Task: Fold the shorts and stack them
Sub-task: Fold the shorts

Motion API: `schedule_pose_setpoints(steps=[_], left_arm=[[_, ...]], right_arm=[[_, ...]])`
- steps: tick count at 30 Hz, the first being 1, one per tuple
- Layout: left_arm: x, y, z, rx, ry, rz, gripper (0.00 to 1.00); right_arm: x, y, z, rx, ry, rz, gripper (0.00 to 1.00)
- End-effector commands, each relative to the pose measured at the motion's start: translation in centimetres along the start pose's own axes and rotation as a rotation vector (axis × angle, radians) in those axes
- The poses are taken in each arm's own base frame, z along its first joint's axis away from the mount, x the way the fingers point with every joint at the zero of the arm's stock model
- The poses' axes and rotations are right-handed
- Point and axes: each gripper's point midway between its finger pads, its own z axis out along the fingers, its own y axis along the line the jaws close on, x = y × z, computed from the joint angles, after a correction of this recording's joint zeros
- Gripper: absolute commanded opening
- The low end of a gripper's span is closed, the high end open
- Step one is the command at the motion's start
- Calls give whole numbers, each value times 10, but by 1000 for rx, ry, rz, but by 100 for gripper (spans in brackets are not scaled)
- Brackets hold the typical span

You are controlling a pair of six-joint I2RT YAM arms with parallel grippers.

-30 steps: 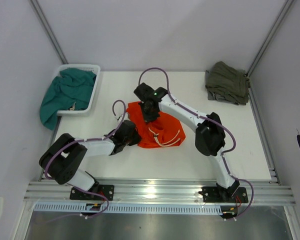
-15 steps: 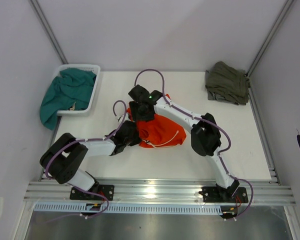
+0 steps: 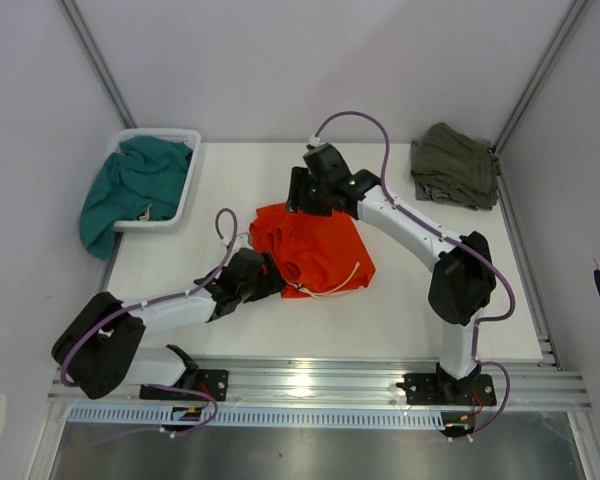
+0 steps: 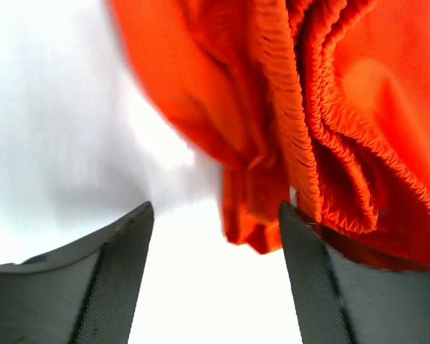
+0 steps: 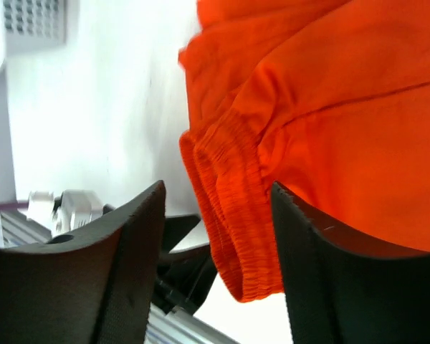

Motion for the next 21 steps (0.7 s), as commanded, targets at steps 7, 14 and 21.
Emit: schedule_pose_setpoints(steps=[7,14,21], left_arm=[[4,35,-32,-131,35,31,78],[-27,34,-49,-104,-16,9,78],[-76,14,-53,-55,-68,18,79]], right_arm=[[6,-41,-2,-18,-26,26,32],[60,-48,9,-57,53,18,0],[111,-26,20,-100,110,-41,0]])
